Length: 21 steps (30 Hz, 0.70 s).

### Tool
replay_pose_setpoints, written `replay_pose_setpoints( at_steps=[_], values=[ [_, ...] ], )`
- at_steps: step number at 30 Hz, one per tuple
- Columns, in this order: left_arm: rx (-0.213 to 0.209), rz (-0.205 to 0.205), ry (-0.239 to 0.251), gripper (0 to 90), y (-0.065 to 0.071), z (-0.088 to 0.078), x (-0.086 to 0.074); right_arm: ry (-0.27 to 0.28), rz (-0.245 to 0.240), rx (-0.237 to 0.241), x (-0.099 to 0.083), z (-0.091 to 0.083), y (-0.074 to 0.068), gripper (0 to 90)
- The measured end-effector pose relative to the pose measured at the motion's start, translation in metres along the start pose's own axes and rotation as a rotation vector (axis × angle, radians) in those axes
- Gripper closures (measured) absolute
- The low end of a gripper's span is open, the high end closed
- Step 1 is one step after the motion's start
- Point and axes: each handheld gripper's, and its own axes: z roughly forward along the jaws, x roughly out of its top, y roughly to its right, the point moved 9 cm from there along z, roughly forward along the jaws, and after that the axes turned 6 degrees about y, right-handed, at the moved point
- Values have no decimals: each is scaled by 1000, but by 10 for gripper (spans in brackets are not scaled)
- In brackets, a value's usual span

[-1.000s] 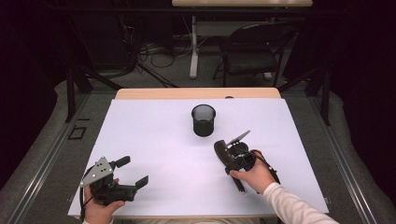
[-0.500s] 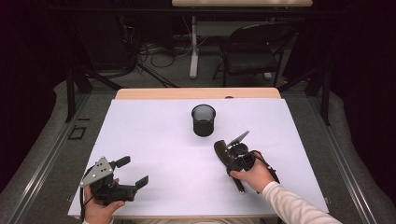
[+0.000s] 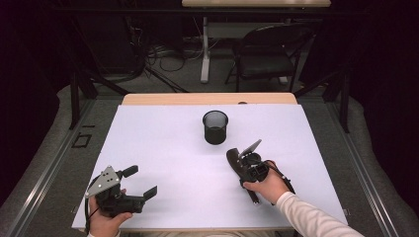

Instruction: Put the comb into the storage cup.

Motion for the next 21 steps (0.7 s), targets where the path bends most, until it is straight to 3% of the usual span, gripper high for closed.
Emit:
replay_pose_setpoints(
  at_steps=[21],
  values=[
    [7,-1,-8,9,-1,1,-2,-30,19,-3,0,1,0,691]
  ],
)
